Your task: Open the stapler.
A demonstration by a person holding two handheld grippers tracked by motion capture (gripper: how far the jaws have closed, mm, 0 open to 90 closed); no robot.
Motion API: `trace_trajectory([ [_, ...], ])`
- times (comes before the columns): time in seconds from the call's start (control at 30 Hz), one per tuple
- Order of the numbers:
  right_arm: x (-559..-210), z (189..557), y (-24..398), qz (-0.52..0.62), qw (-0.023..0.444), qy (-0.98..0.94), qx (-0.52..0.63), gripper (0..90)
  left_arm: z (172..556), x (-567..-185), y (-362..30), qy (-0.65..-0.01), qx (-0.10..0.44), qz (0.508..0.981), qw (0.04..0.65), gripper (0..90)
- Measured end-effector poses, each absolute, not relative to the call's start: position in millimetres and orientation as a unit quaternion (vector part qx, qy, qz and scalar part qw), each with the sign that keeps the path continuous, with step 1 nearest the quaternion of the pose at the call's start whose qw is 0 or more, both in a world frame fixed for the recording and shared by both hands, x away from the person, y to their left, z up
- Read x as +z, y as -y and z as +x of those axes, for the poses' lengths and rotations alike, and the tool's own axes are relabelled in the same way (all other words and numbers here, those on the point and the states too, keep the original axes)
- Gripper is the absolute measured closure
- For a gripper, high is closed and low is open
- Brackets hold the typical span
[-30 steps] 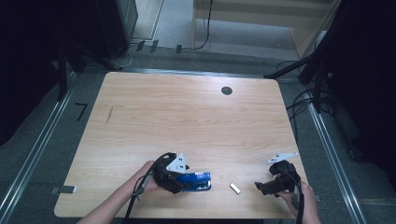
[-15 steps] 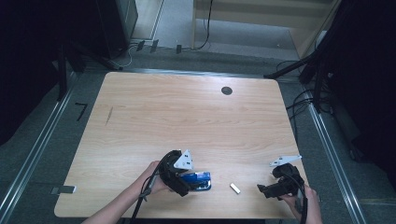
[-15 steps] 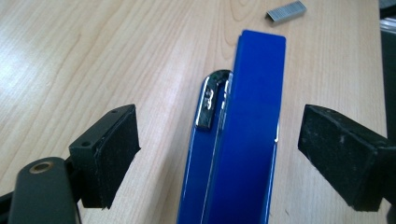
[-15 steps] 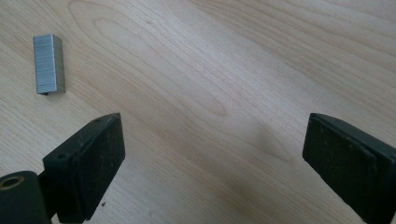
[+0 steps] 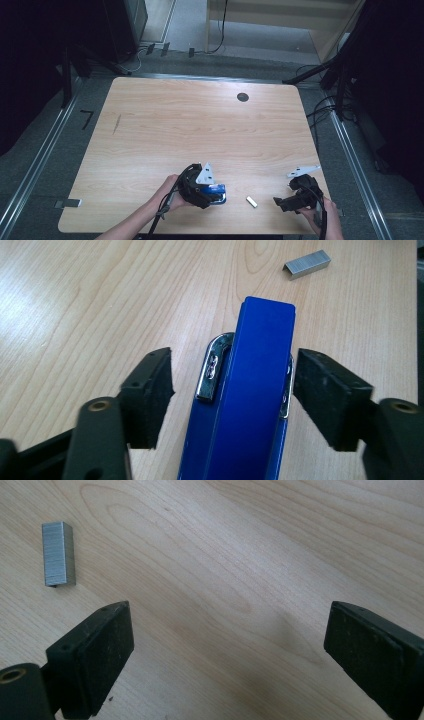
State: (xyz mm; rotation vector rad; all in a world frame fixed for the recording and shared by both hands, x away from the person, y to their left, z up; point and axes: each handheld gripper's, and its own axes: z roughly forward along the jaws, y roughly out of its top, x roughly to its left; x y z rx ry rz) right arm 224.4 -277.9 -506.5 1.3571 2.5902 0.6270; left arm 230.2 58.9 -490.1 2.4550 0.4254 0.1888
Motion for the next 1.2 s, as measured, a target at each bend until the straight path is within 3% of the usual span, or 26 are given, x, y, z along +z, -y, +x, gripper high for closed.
trace_trajectory([
  [0.13,-506,223,278,0.453,0.075,-0.863,0.211,6.1,230,-491,-55,-0.159,0.069,0.933,0.316,42.0],
  [0.37,-507,220,280,0.457,0.073,-0.861,0.210,6.1,231,-493,-51,-0.154,0.063,0.933,0.319,44.7],
  [0.67,-507,219,281,0.460,0.071,-0.860,0.210,6.1,229,-498,-42,-0.142,0.066,0.937,0.313,56.3],
  [1.0,-508,220,277,0.456,0.069,-0.862,0.209,6.1,228,-502,-39,-0.137,0.073,0.935,0.318,55.0],
  [1.2,-509,220,276,0.459,0.065,-0.862,0.206,6.1,228,-500,-39,-0.138,0.080,0.931,0.329,59.9],
])
